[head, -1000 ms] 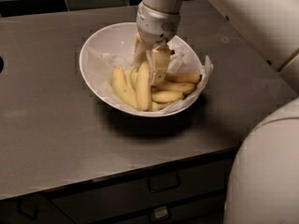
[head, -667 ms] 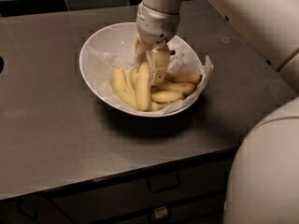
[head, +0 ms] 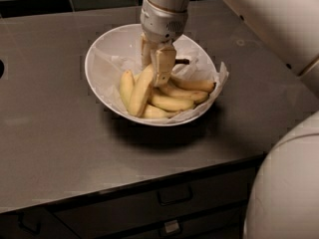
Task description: Pick banana from white bowl
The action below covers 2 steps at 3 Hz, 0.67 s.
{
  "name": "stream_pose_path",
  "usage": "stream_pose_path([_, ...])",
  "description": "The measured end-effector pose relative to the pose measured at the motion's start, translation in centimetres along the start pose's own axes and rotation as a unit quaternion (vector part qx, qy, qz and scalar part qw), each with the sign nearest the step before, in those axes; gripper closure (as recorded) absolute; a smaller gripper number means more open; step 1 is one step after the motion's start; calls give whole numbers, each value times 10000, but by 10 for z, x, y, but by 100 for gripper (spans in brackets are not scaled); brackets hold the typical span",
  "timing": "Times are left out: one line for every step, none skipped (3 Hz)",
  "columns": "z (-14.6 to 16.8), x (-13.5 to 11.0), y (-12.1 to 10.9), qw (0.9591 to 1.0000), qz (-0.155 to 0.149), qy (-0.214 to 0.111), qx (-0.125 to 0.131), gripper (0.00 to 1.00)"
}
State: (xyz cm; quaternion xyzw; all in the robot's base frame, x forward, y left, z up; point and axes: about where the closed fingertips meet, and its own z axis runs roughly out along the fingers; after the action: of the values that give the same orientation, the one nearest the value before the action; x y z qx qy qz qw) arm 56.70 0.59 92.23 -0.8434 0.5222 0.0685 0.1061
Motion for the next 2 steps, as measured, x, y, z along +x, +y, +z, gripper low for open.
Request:
stream_pose_path([-18,-20,-2,9988,-209,268,355,100])
stream_pose_path([-40,-35,7,9958,-332,524,680,100])
